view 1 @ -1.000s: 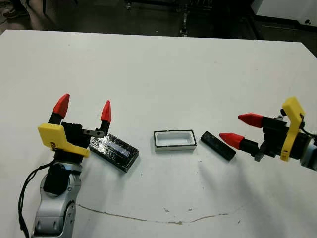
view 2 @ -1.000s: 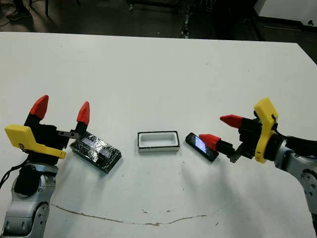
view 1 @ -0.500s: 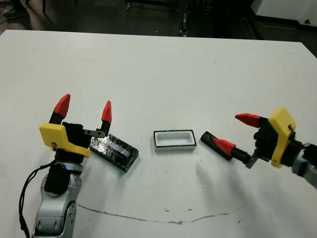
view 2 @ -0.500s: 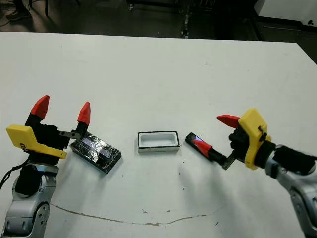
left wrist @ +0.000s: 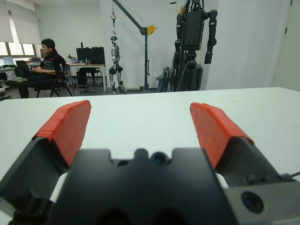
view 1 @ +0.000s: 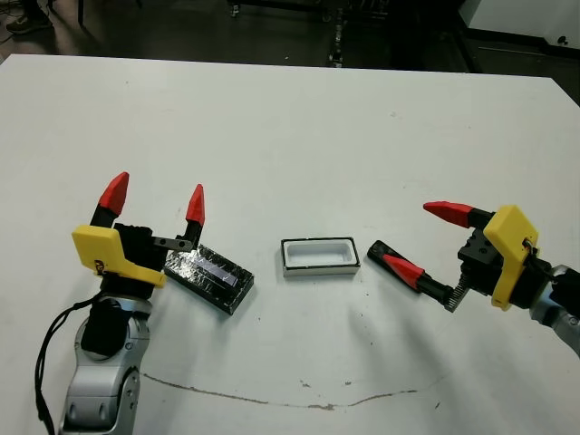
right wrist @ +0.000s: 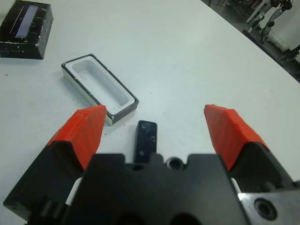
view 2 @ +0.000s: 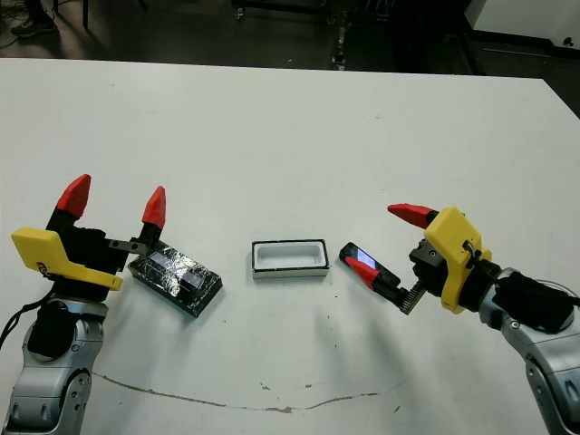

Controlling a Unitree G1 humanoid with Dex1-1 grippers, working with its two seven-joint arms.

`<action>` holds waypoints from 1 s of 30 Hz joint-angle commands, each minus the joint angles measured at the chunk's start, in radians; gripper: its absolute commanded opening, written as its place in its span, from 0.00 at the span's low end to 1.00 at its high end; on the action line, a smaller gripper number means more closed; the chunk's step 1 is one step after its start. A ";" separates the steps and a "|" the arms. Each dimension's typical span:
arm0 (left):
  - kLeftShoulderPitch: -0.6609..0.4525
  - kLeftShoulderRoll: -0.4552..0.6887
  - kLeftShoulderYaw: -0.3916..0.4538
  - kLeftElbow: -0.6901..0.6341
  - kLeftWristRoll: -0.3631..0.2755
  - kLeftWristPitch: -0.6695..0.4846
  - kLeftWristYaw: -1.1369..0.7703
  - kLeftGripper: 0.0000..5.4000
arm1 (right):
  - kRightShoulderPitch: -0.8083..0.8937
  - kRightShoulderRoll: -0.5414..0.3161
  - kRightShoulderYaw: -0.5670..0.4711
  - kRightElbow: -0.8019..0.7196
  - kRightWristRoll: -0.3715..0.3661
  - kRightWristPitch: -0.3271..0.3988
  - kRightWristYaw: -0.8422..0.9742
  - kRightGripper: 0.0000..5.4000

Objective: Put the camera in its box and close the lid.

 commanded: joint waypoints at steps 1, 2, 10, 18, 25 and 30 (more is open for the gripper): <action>0.014 0.005 -0.001 0.007 0.002 0.010 -0.004 1.00 | -0.001 -0.008 0.008 0.025 -0.010 -0.016 0.015 1.00; 0.015 0.005 -0.002 0.008 0.003 0.008 -0.002 1.00 | -0.002 -0.007 0.008 0.033 -0.011 -0.017 0.017 1.00; 0.015 0.005 -0.002 0.007 -0.010 0.013 -0.007 1.00 | -0.016 -0.007 0.015 0.095 -0.017 -0.018 0.029 1.00; 0.017 0.001 -0.006 0.010 -0.008 0.006 -0.004 1.00 | -0.024 -0.011 0.027 0.138 -0.021 -0.019 0.054 1.00; 0.018 0.003 -0.006 0.011 -0.012 0.005 -0.007 1.00 | -0.020 -0.016 0.042 0.154 -0.041 -0.039 0.074 1.00; 0.019 0.003 -0.005 0.008 -0.012 0.009 -0.005 1.00 | -0.022 -0.010 0.046 0.173 -0.039 -0.031 0.086 1.00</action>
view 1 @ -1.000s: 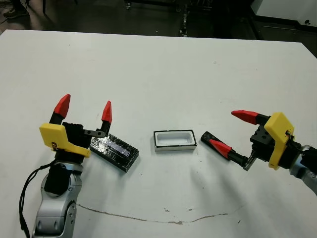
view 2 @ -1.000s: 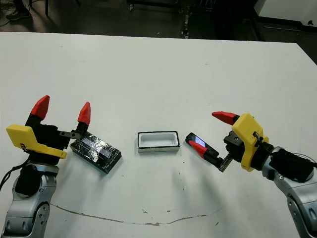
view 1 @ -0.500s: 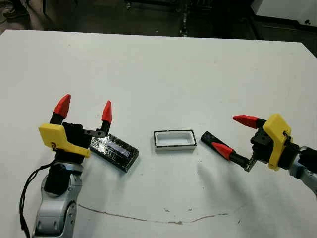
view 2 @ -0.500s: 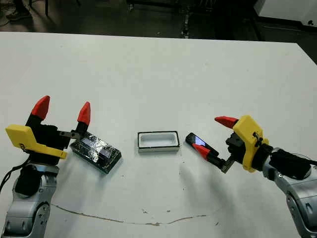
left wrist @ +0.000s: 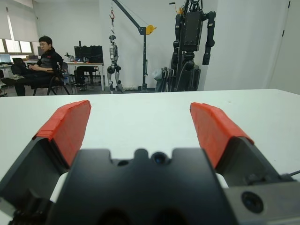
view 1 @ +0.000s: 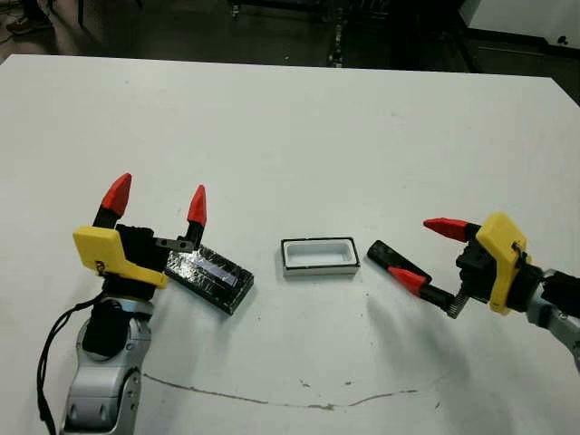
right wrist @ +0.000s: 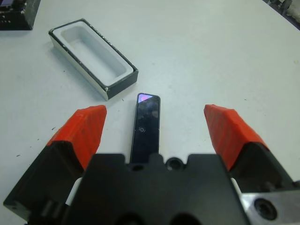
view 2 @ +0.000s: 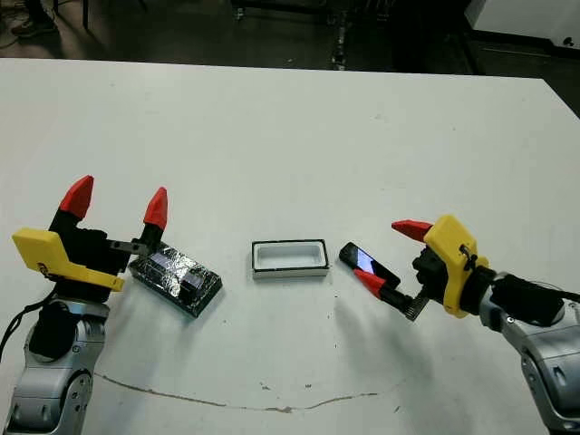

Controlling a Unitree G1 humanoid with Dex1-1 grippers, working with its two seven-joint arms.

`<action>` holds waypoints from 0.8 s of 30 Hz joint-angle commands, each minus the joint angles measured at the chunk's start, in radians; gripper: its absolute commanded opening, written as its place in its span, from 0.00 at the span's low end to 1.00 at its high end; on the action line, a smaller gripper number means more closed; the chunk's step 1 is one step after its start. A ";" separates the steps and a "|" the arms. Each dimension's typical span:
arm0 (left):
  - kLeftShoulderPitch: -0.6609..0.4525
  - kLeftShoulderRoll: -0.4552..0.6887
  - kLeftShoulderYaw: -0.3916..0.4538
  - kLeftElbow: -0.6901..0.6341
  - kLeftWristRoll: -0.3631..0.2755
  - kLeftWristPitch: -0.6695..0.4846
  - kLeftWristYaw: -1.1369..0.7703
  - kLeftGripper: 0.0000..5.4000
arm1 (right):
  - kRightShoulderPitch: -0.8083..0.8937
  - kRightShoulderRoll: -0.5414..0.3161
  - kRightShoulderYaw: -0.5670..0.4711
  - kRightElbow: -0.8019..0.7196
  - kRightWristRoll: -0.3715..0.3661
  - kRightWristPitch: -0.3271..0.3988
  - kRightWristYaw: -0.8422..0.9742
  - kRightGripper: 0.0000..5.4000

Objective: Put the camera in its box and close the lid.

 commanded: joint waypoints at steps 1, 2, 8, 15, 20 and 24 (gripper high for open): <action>0.015 0.004 0.002 0.009 0.000 0.008 -0.003 1.00 | -0.006 -0.007 0.001 0.018 0.010 0.033 0.006 1.00; 0.015 0.004 0.002 0.009 0.001 0.009 -0.002 1.00 | -0.008 -0.006 0.000 0.023 0.017 0.048 0.008 1.00; 0.015 0.003 0.003 0.010 -0.004 0.006 -0.005 1.00 | -0.009 -0.006 0.004 0.049 0.020 0.065 0.006 1.00; 0.015 0.000 0.004 0.009 -0.016 0.011 -0.006 1.00 | -0.013 -0.007 0.006 0.065 0.017 0.097 0.002 1.00; 0.015 0.006 0.003 0.011 -0.006 0.008 -0.006 1.00 | -0.009 -0.007 0.010 0.071 0.009 0.085 0.002 1.00; 0.015 0.004 0.002 0.012 -0.004 0.007 -0.003 1.00 | -0.008 -0.007 0.011 0.065 0.013 0.098 0.002 1.00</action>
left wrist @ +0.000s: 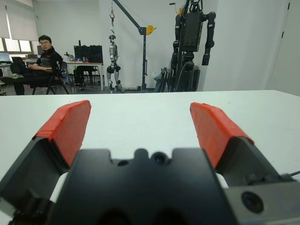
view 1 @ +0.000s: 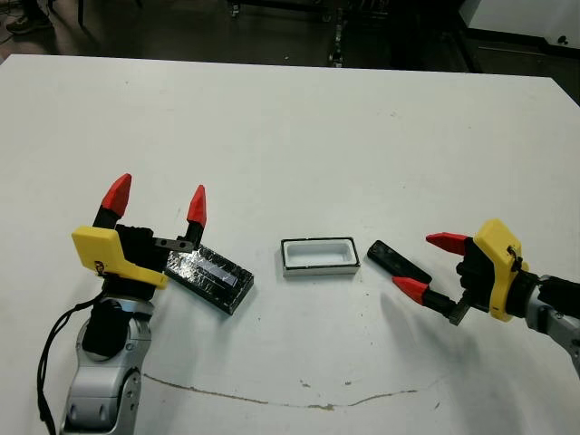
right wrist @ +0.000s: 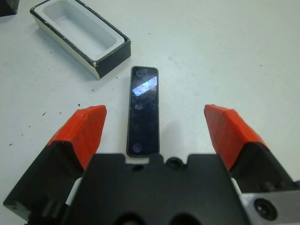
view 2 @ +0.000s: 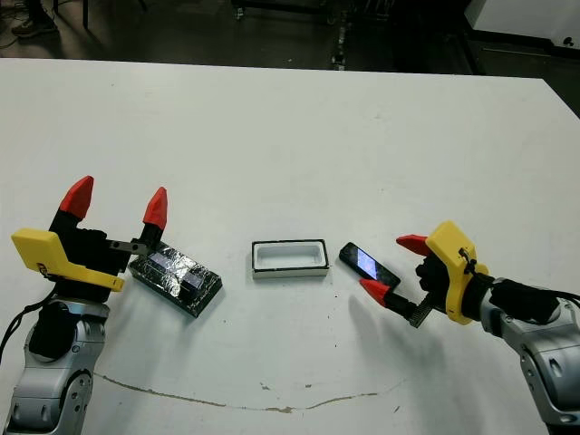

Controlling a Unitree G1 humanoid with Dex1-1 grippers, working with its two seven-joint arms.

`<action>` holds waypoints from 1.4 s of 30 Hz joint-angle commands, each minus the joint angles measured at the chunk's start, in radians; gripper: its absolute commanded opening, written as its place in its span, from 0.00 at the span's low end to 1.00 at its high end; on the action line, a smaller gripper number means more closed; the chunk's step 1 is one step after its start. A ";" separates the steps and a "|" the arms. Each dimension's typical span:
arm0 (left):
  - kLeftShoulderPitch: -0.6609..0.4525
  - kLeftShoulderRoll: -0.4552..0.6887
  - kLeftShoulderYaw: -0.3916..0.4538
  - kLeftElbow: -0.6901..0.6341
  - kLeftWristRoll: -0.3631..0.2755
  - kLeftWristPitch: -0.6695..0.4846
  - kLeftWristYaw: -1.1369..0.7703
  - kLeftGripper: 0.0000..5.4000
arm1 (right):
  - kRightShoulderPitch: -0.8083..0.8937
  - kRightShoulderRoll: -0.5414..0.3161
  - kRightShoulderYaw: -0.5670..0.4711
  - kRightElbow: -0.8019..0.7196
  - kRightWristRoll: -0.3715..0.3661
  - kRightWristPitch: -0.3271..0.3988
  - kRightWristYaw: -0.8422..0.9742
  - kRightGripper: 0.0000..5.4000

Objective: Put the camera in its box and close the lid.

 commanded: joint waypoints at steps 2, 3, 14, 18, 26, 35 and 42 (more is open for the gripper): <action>0.014 0.004 0.002 0.013 0.001 0.004 -0.004 1.00 | 0.001 -0.008 0.002 0.005 -0.004 0.012 0.000 1.00; 0.014 0.004 0.001 0.014 0.004 0.002 -0.004 1.00 | 0.000 -0.008 0.002 0.007 -0.003 0.009 0.003 1.00; 0.016 0.002 0.003 0.010 0.005 0.005 0.000 1.00 | -0.008 -0.024 0.026 0.021 -0.038 -0.003 0.028 1.00; 0.017 0.003 0.003 0.007 0.009 0.008 0.002 1.00 | -0.013 -0.028 0.030 0.026 -0.038 0.010 0.037 1.00; 0.011 0.005 0.002 0.013 0.005 0.003 -0.006 1.00 | -0.016 -0.026 0.031 0.050 -0.048 0.005 0.036 1.00; 0.005 0.007 0.002 0.014 0.012 0.000 -0.004 1.00 | -0.031 -0.024 0.043 0.077 -0.065 -0.025 0.049 0.79; 0.004 0.009 0.001 -0.002 0.023 0.016 0.005 1.00 | -0.039 -0.018 0.053 0.084 -0.070 -0.040 0.052 0.58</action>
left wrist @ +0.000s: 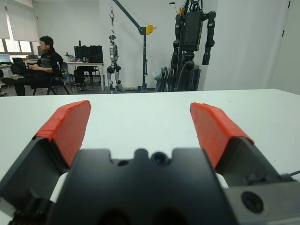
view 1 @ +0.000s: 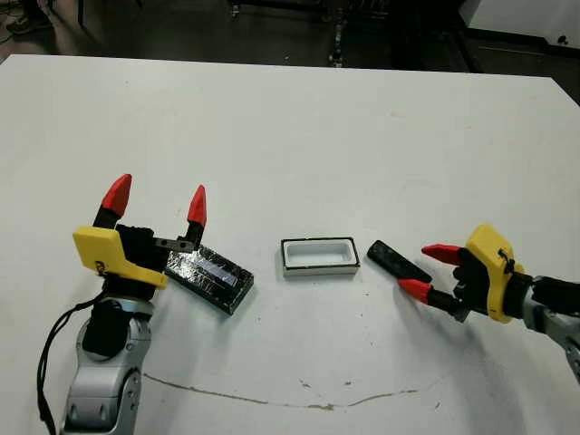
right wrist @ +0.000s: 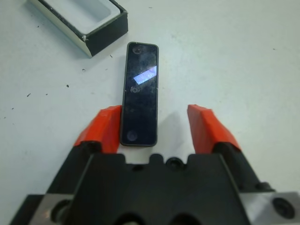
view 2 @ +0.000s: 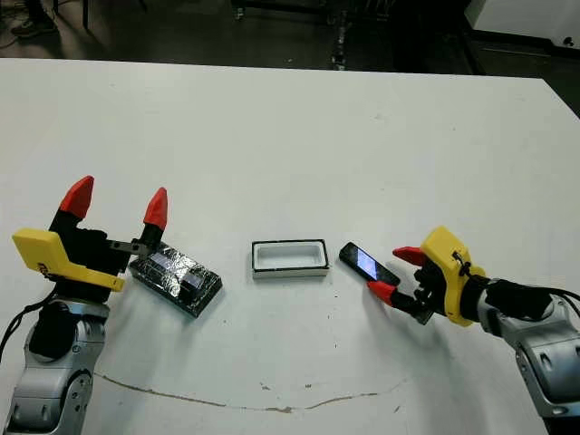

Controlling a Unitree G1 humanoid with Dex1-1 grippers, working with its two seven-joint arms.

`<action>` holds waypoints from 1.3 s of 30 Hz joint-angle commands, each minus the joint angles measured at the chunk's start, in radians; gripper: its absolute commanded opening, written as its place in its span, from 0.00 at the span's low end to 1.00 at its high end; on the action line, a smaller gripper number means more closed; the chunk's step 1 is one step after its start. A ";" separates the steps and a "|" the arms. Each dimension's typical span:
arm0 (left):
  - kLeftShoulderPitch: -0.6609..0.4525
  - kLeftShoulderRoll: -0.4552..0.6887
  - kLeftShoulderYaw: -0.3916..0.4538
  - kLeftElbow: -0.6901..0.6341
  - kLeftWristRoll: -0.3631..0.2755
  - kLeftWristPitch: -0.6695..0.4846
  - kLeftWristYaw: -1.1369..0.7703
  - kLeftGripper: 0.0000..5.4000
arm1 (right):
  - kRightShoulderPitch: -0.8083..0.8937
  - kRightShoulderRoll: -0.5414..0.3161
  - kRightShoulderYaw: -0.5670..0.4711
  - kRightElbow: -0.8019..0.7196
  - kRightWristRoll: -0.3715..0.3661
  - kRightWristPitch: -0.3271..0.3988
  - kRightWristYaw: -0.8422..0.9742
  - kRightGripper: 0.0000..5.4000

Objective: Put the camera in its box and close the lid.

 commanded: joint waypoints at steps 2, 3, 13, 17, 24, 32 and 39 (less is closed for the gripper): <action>0.005 0.009 0.002 -0.002 0.008 0.016 0.002 1.00 | -0.011 -0.003 0.008 0.011 -0.010 -0.021 0.008 0.51; 0.005 0.009 0.002 -0.001 0.008 0.015 0.002 1.00 | -0.011 -0.002 0.008 0.009 -0.009 -0.018 0.005 0.48; 0.009 0.007 0.003 -0.004 0.002 0.019 0.000 1.00 | -0.006 -0.005 0.016 0.020 -0.043 -0.092 0.004 0.32; 0.008 0.010 0.003 -0.003 0.003 0.018 -0.002 1.00 | -0.012 -0.018 0.028 0.035 -0.060 -0.127 0.029 0.32; 0.010 0.008 0.003 -0.002 0.011 0.017 0.002 1.00 | -0.027 -0.001 0.005 0.059 -0.022 -0.063 0.030 0.32; 0.014 0.006 0.004 0.001 0.015 0.010 0.003 1.00 | -0.123 -0.017 -0.033 0.150 0.053 -0.069 0.110 0.32; 0.011 0.002 0.004 0.010 0.008 0.003 -0.002 1.00 | -0.393 -0.074 0.063 0.340 0.047 0.002 0.327 0.32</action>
